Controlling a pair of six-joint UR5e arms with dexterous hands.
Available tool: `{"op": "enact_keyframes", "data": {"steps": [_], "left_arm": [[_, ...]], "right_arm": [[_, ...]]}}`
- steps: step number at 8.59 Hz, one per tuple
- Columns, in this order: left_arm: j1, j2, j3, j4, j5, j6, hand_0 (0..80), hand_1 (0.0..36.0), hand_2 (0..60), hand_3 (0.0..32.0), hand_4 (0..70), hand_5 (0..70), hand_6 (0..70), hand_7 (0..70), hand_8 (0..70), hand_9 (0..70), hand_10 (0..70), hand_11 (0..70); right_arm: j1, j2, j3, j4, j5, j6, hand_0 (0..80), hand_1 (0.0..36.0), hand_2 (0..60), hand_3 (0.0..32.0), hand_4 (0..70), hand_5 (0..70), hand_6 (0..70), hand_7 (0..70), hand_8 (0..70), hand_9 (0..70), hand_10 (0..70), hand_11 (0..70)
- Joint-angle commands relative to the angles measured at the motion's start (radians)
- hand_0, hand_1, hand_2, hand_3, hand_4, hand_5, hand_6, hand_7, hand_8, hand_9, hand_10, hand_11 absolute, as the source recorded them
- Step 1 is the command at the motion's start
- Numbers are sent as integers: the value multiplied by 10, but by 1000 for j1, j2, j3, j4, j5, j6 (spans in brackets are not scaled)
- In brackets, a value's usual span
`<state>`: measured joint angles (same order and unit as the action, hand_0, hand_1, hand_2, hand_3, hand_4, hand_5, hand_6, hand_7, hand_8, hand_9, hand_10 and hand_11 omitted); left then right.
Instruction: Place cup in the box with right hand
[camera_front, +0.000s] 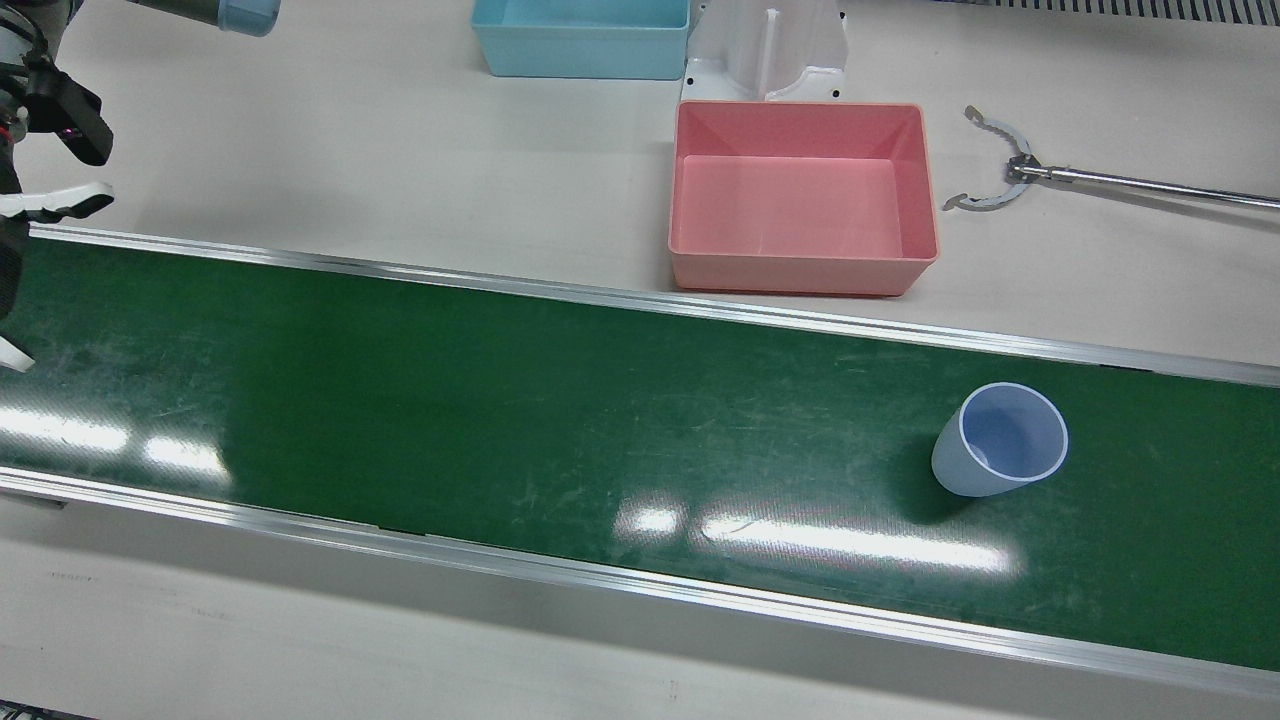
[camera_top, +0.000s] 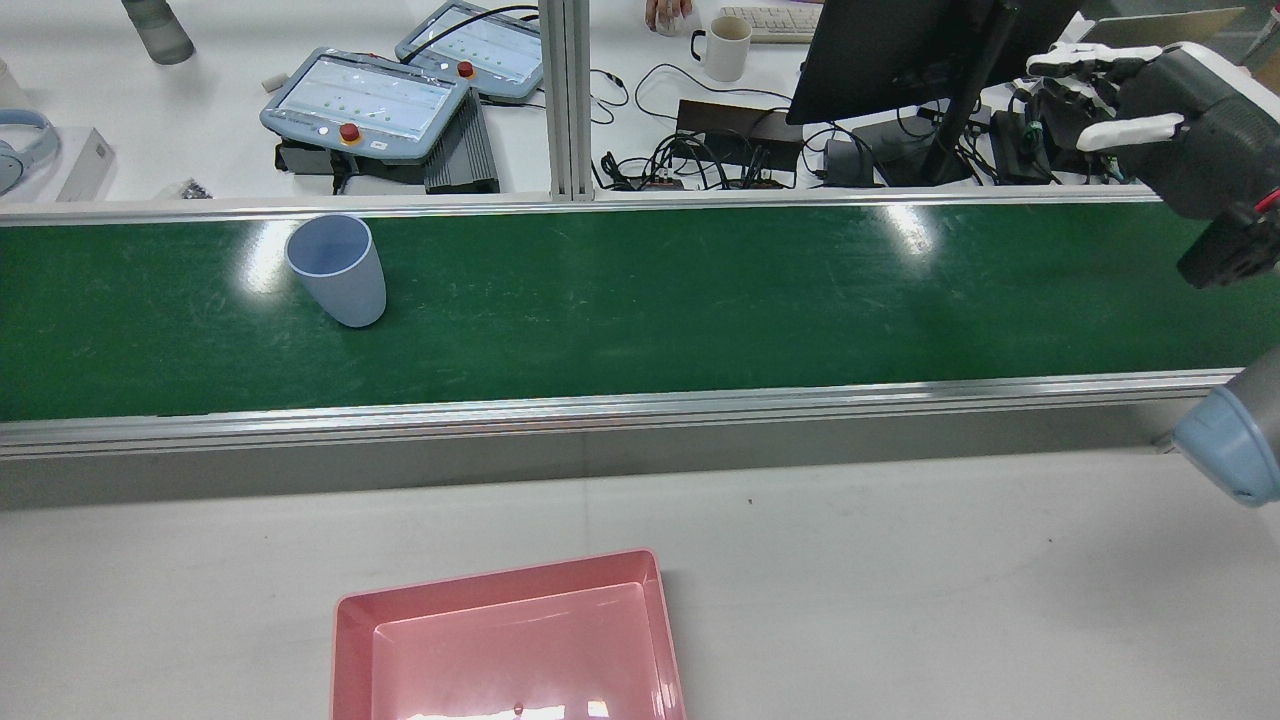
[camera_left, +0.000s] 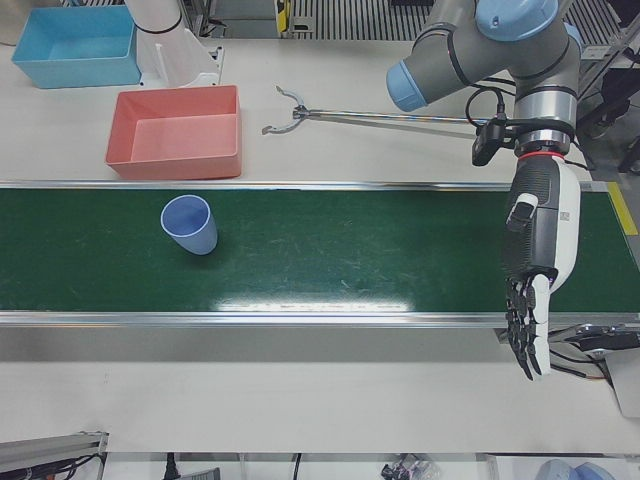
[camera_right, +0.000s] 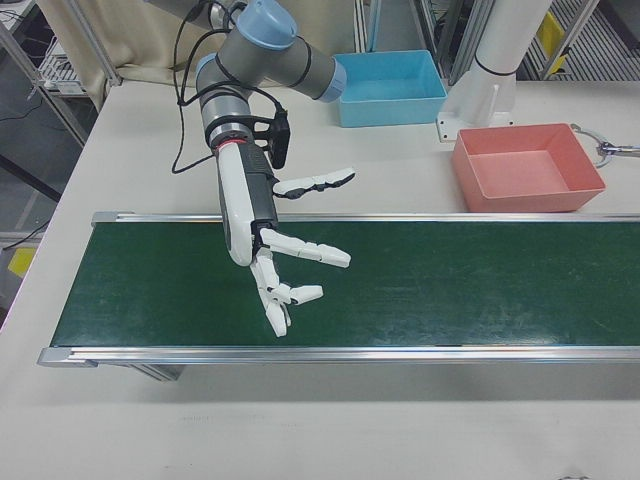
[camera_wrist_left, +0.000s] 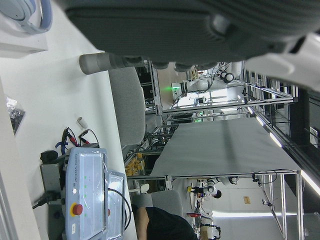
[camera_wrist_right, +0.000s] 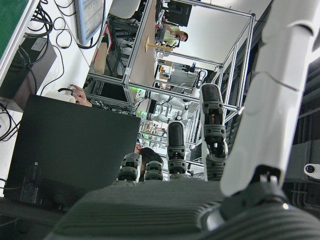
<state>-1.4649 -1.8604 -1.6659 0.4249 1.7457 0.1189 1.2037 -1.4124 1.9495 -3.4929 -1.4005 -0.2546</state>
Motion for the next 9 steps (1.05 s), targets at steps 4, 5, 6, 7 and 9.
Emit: {"op": "enact_keyframes", "data": {"steps": [4, 5, 6, 7, 9], "left_arm": [[0, 0, 0, 0, 0, 1, 0, 0, 0, 0, 0, 0, 0, 0, 0, 0, 0, 0], [0, 0, 0, 0, 0, 1, 0, 0, 0, 0, 0, 0, 0, 0, 0, 0, 0, 0], [0, 0, 0, 0, 0, -1, 0, 0, 0, 0, 0, 0, 0, 0, 0, 0, 0, 0], [1, 0, 0, 0, 0, 1, 0, 0, 0, 0, 0, 0, 0, 0, 0, 0, 0, 0], [0, 0, 0, 0, 0, 1, 0, 0, 0, 0, 0, 0, 0, 0, 0, 0, 0, 0]], "right_arm": [[0, -3, 2, 0, 0, 0, 566, 128, 0, 0, 356, 53, 99, 454, 13, 98, 65, 112], [-1, 1, -1, 0, 0, 0, 565, 128, 0, 0, 355, 53, 100, 455, 12, 96, 67, 115], [-1, 1, -3, 0, 0, 0, 566, 128, 0, 0, 355, 54, 99, 452, 13, 97, 68, 115], [-1, 1, -3, 0, 0, 0, 566, 128, 0, 0, 359, 53, 101, 458, 14, 100, 68, 117], [-1, -3, 3, 0, 0, 0, 566, 128, 0, 0, 364, 53, 102, 463, 14, 101, 68, 116]]}}
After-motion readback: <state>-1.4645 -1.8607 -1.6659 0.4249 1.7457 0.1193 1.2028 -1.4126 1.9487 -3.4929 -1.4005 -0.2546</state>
